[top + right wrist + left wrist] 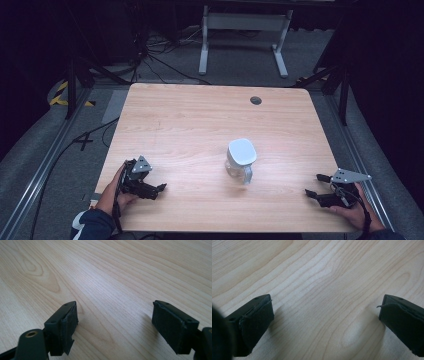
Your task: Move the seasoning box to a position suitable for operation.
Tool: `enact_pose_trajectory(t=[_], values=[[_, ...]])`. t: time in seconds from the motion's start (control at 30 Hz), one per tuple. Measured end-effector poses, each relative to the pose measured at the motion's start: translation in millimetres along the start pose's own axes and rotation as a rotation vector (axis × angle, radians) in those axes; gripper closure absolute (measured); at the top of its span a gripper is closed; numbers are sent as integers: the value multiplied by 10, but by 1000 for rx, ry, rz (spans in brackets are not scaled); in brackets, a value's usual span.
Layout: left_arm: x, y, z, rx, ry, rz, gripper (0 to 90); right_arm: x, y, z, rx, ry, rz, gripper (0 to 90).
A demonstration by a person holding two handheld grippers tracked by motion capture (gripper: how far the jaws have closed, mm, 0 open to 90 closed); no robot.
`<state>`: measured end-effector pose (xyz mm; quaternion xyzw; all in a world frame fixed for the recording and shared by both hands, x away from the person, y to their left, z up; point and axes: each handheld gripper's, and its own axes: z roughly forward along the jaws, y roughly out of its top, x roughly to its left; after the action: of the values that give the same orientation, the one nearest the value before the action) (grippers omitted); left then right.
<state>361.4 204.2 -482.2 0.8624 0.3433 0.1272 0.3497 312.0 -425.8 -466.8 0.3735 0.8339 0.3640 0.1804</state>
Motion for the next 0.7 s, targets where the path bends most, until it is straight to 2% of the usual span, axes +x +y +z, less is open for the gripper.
enact_pose_trajectory(t=[0.13,0.23,0.33,0.4,0.43,0.47,0.6,0.7], values=[[5,49,38,5,-1,8,0,2,-2,0,-1,-4,-1,208],[-14,80,57,15,3,-7,0,2,2,-2,2,-4,1,208],[-32,94,83,2,-3,9,0,1,21,-3,16,0,-5,229],[-44,106,92,3,0,3,0,9,46,-18,29,-7,-11,306],[-41,113,95,4,3,13,0,16,58,-21,29,-18,-21,316],[-49,116,100,3,2,6,0,27,72,-28,31,-27,-25,332],[-49,132,107,12,-12,13,0,49,171,-83,-37,-10,-11,455],[-56,146,128,3,5,3,1,47,272,-129,-93,19,1,584]])
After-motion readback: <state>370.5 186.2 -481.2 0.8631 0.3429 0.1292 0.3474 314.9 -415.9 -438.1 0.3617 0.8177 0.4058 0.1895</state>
